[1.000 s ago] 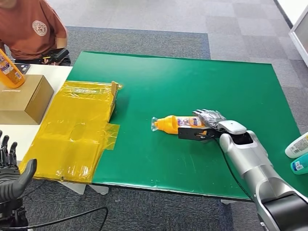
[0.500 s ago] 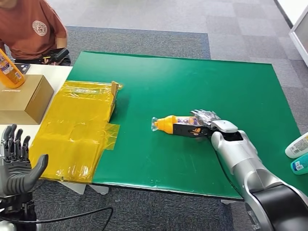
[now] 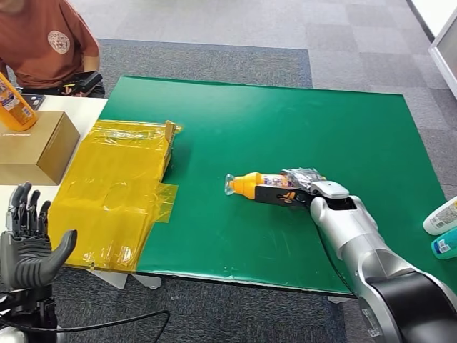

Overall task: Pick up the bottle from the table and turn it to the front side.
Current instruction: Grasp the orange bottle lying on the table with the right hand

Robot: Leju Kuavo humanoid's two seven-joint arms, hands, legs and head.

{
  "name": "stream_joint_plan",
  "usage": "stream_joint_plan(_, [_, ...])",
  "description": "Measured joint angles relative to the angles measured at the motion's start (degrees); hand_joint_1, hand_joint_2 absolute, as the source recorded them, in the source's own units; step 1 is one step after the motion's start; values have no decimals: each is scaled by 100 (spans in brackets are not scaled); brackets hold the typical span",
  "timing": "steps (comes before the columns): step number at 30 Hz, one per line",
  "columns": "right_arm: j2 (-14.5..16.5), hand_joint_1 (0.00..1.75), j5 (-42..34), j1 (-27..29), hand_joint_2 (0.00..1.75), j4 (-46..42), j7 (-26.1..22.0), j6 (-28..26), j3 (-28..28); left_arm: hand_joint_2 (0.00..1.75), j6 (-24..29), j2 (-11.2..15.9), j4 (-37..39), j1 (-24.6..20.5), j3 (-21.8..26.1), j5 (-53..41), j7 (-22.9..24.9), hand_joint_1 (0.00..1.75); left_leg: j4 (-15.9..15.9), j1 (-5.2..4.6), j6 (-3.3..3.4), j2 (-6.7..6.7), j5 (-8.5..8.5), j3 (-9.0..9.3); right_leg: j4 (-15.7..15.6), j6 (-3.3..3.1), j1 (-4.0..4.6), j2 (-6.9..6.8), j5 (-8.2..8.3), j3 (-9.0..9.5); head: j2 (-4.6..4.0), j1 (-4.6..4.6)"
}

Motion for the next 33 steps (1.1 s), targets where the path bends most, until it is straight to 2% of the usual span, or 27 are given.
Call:
stream_joint_plan(11, [53, 175, 242, -12, 175, 8, -96, -32, -55, 175, -36, 17, -1, 43, -45, -18, -4, 0, 0, 0, -1, 0, 0, 3, 0, -1, 0, 0, 1, 2, 0, -1])
stream_joint_plan(33, [102, 175, 263, -11, 175, 16, -107, -32, -119, 175, -42, 25, -3, 63, -45, -16, -4, 0, 0, 0, -1, 0, 0, 4, 0, -2, 0, 0, 1, 2, 0, -1])
